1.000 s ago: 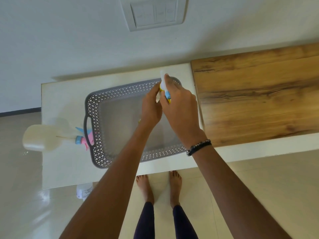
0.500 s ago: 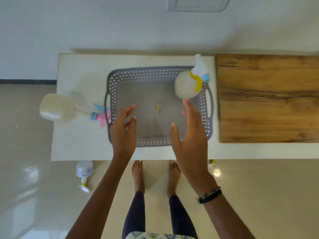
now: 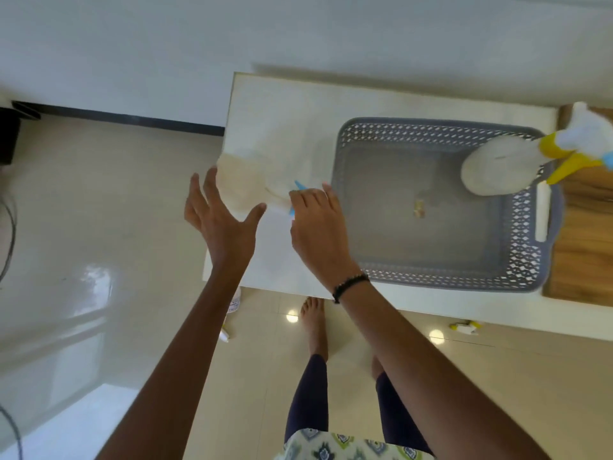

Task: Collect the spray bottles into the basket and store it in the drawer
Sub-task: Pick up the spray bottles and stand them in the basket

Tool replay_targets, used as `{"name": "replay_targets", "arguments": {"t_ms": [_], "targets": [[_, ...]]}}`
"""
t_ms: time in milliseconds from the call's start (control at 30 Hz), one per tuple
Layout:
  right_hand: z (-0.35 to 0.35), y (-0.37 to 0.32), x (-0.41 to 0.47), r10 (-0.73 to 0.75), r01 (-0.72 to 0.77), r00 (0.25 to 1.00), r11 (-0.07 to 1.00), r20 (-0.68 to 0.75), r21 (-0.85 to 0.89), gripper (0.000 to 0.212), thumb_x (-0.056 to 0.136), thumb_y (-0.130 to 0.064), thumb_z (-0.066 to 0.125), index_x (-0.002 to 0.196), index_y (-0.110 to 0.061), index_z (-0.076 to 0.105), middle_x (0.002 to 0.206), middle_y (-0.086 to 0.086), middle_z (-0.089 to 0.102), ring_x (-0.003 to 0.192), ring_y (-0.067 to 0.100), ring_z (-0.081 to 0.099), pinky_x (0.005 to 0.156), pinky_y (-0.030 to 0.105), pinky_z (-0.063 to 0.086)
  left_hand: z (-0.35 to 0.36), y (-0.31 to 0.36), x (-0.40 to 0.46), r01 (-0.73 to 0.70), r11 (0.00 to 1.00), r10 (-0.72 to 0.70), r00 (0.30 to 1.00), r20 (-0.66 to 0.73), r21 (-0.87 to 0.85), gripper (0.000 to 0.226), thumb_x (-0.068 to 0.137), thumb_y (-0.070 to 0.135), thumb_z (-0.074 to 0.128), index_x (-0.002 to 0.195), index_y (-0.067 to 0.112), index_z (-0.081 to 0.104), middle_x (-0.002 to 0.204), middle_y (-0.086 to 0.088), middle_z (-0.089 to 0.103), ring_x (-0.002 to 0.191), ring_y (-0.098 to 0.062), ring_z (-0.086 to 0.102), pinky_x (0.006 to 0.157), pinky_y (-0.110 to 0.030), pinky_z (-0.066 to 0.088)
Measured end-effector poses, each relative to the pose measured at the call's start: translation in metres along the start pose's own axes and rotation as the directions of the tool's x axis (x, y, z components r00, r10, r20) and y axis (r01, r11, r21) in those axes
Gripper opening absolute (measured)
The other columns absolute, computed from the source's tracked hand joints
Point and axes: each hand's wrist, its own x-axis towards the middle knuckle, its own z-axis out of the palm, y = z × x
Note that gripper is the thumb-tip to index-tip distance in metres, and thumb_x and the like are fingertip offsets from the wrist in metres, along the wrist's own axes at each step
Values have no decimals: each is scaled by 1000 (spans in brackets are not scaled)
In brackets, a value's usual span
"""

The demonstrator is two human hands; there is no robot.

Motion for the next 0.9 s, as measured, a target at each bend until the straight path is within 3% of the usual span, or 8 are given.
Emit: {"name": "replay_targets", "arguments": {"t_ms": [100, 233, 367, 467, 567, 700, 833, 900], "targets": [[19, -7, 16, -22, 28, 999, 993, 49, -119, 37, 72, -9, 70, 107, -7, 62, 90, 7, 71, 93, 24, 65, 114, 38, 30, 5, -12, 18, 28, 996, -24, 999, 42, -90, 89, 72, 33, 78, 142, 11, 28, 149, -12, 31, 136, -29, 30, 114, -46, 25], [26, -15, 26, 2, 12, 997, 982, 72, -190, 24, 64, -9, 75, 86, -10, 66, 74, 4, 69, 83, 23, 62, 87, 34, 49, 9, -16, 28, 50, 979, -41, 998, 46, -198, 91, 70, 31, 80, 141, 14, 27, 146, -8, 34, 131, -25, 35, 107, -50, 38], [30, -22, 30, 36, -31, 997, 998, 75, -56, 16, 68, -9, 71, 83, -9, 65, 71, 4, 68, 78, 23, 59, 70, 32, 49, 5, -18, 36, 59, 956, -53, 998, 29, -286, 91, 72, 33, 78, 143, 16, 24, 147, -8, 30, 131, -23, 35, 102, -47, 46], [12, -33, 29, 124, -150, 983, 966, 132, 209, 17, 84, -21, 61, 93, -7, 63, 73, 3, 62, 83, 22, 54, 66, 33, 48, -4, -17, 45, 58, 927, -43, 998, 49, -369, 82, 80, 31, 72, 145, 18, 23, 150, -5, 28, 133, -24, 39, 94, -30, 50], [-17, -38, 29, 251, -334, 936, 851, 246, 405, 21, 87, -31, 58, 96, -12, 62, 74, 3, 53, 75, 18, 49, 54, 23, 38, -13, -12, 46, -108, 926, 118, 993, 5, -361, 56, 92, 16, 54, 143, 16, 30, 150, -6, 33, 135, -22, 39, 106, -40, 44], [-80, -32, 28, 337, -577, 817, 500, 469, 646, 13, 84, -27, 58, 80, -16, 63, 66, 13, 62, 59, 21, 54, 58, 29, 41, -25, 16, 33, -385, 899, 403, 913, 55, -209, 67, 85, -11, 37, 146, 15, 27, 156, -9, 21, 145, -20, 21, 115, -19, 27], [-138, -6, 12, 371, -620, 774, 280, 513, 733, 11, 85, -28, 59, 87, -21, 67, 83, 15, 71, 87, 27, 68, 74, 33, 52, -22, 58, 11, -646, 762, 645, 750, 147, -49, 64, 89, 17, 63, 145, 23, 31, 158, -12, 13, 147, -35, 4, 112, -20, 23], [-153, 10, 2, 390, -624, 768, 278, 508, 730, 18, 85, -31, 57, 88, -18, 69, 87, 12, 72, 89, 30, 67, 79, 39, 54, -14, 83, -3, -704, 708, 703, 693, 159, -56, 53, 93, 34, 55, 142, 27, 37, 157, -11, 15, 146, -38, 2, 106, -42, 41]]}}
